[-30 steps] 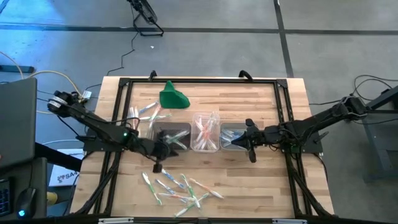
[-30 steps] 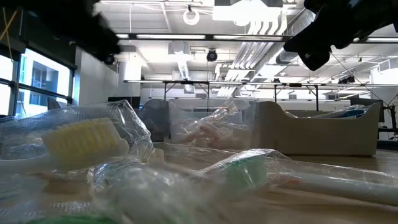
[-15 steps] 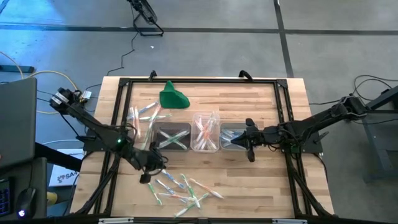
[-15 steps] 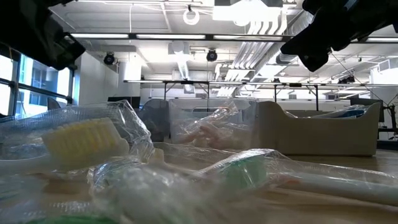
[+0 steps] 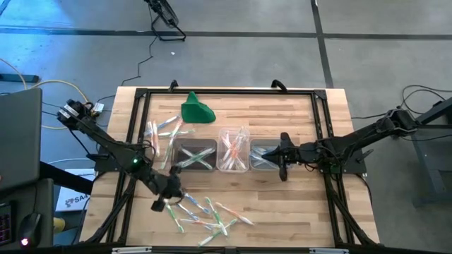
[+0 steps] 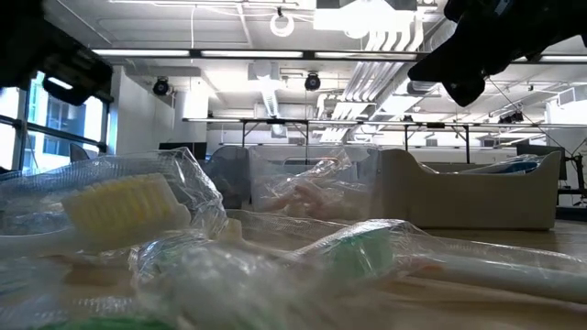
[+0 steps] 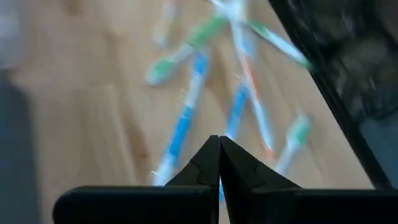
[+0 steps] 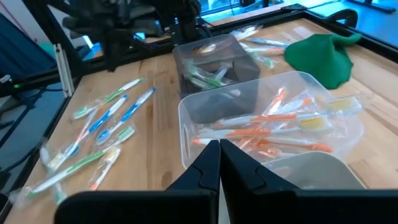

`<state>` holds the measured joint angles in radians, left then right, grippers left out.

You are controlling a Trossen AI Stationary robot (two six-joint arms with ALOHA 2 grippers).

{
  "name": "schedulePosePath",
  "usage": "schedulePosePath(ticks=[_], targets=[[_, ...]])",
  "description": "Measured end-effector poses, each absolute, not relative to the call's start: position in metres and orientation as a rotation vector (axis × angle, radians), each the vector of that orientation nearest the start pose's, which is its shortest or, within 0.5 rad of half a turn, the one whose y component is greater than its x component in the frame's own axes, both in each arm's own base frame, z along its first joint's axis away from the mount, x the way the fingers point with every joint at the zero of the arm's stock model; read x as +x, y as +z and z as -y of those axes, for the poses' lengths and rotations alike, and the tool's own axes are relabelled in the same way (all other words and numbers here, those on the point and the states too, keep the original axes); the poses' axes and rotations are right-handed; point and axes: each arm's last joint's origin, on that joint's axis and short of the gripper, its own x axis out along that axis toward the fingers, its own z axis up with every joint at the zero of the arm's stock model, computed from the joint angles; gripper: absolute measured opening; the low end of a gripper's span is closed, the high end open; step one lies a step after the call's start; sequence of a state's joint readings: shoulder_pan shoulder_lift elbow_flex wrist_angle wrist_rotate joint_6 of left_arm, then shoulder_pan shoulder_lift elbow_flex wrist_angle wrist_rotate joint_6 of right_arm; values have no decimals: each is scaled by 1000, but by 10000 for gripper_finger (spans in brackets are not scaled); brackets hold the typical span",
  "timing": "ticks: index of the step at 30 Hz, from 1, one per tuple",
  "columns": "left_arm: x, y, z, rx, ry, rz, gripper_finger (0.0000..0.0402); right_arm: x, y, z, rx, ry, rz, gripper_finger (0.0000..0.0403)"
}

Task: Pick & Place Toothbrushes
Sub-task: Put the green toothbrush into the black bin

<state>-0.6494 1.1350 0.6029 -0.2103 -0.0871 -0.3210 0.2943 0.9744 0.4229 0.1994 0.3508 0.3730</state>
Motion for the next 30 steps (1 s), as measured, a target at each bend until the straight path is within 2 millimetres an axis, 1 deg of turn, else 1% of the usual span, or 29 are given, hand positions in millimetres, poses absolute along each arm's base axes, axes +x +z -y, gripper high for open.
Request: schedulePosePath(ticks=[3,11,13,16,21,25,30], targets=[[172,201,141,33,-461,-785,0,195,212,-48,261,-133,-314,2],[162,188,160,124,-439,-811,0,195,212,-48,275,-137,-313,2],[162,186,162,125,-426,-818,0,195,212,-48,273,-137,-313,2],[165,188,165,137,-413,-839,0,195,212,-48,274,-137,-313,2],[170,192,171,186,-413,-934,0,195,212,-48,273,-137,-313,2],[170,187,175,143,-456,-1008,0,195,212,-48,271,-137,-313,2],[171,183,176,63,-400,-1047,2,195,212,-48,269,-138,-317,2]])
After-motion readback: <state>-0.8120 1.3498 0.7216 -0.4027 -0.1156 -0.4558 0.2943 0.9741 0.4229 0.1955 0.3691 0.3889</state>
